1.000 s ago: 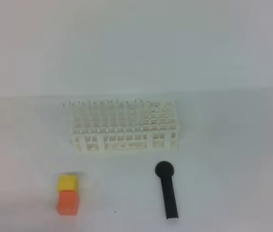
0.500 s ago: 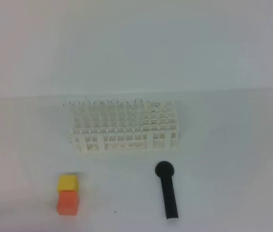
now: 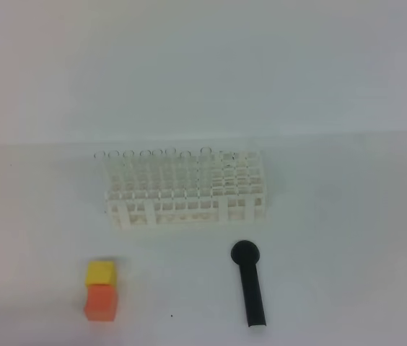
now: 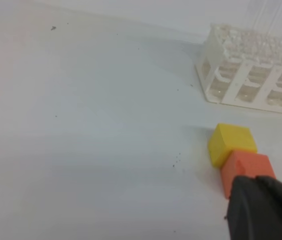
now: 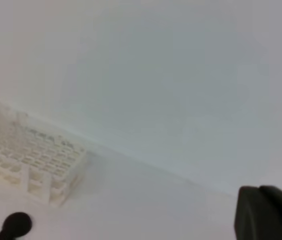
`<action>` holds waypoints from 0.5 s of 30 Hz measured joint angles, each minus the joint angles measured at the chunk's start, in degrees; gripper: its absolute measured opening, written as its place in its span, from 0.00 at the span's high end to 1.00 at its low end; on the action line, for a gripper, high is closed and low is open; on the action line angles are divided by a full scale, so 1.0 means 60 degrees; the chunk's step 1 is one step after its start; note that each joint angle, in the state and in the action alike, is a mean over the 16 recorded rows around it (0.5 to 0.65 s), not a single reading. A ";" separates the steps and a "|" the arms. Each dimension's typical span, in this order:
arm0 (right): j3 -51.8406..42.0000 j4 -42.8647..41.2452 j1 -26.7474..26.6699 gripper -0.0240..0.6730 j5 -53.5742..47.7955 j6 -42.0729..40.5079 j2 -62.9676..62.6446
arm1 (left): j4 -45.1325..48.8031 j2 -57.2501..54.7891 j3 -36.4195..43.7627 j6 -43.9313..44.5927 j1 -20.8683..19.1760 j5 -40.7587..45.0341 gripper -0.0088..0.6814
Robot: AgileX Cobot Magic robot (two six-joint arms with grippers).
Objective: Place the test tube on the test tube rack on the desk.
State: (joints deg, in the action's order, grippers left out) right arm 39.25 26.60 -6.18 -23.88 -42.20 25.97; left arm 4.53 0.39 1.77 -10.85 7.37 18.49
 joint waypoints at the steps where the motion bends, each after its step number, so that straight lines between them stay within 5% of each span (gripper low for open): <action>1: -0.0106 0.0140 0.0324 0.97 -0.0178 0.0011 -0.0151 | 0.0000 0.0000 0.0000 0.0000 0.0000 0.0001 0.99; 7: -0.0875 0.0669 0.1586 0.97 -0.0327 0.0031 -0.1037 | -0.0003 -0.0012 -0.0018 0.0000 0.0000 0.0006 0.99; 15: -0.1683 0.0956 0.1864 0.97 0.0666 0.0227 -0.1648 | -0.0021 -0.0012 -0.0109 0.0000 0.0000 0.0013 0.99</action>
State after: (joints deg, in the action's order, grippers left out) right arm 29.16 32.34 5.00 -19.88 -40.84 16.09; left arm 4.40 0.32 1.12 -10.85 7.36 18.57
